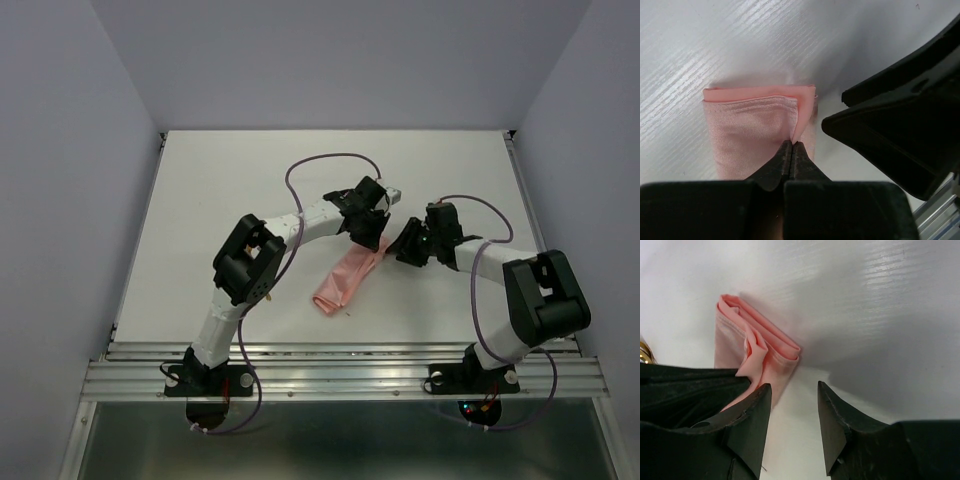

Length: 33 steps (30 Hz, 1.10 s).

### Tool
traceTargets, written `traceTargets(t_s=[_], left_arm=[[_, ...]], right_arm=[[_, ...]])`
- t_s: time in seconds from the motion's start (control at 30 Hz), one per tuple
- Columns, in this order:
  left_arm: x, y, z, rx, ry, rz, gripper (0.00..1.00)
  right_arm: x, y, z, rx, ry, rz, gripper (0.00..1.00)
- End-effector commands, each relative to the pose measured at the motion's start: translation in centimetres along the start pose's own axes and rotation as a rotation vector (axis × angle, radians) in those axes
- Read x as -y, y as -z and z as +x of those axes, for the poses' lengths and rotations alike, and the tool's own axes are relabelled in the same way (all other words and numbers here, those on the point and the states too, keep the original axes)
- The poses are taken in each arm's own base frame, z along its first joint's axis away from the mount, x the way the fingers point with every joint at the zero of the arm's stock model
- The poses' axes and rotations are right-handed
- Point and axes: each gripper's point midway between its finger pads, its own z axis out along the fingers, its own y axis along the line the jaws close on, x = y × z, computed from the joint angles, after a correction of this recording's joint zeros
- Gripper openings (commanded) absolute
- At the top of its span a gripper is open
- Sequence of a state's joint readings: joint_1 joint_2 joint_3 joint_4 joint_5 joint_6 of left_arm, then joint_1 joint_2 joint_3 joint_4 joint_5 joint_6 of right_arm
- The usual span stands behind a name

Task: Fold the napkin into a case and place the utensils inside
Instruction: Pick up the top corner of the smaller rectangle folded napkin from the center of the board.

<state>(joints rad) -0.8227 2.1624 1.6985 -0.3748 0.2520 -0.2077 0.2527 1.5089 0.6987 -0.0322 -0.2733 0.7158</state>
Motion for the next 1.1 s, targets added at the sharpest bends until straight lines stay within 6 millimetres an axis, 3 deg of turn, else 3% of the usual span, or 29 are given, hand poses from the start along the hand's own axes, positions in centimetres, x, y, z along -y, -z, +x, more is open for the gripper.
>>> traceTargets(t_s=[0.0, 0.27, 0.43, 0.53, 0.9, 1.07], left_arm=[[1.5, 2.8, -2.3, 0.077, -0.015, 0.047, 0.00], [1.2, 2.8, -2.5, 0.081, -0.005, 0.058, 0.00], [1.2, 2.9, -2.4, 0.078, -0.011, 0.063, 0.00], [1.4, 2.9, -2.0, 0.070, -0.017, 0.076, 0.00], [0.9, 2.7, -0.4, 0.036, -0.015, 0.069, 0.00], [0.7, 3.1, -0.7, 0.051, -0.005, 0.057, 0.00]], right_arm=[[-2.0, -1.3, -1.0, 0.027, -0.070, -0.097, 0.47], [-1.4, -2.9, -0.2, -0.006, -0.116, -0.083, 0.38], [-0.8, -3.7, -0.3, 0.006, -0.149, -0.063, 0.09], [-0.4, -3.9, -0.8, 0.032, -0.150, -0.037, 0.01], [-0.9, -4.6, -4.0, 0.109, -0.111, 0.013, 0.01], [-0.4, -5.2, -4.3, 0.106, -0.091, 0.041, 0.01]])
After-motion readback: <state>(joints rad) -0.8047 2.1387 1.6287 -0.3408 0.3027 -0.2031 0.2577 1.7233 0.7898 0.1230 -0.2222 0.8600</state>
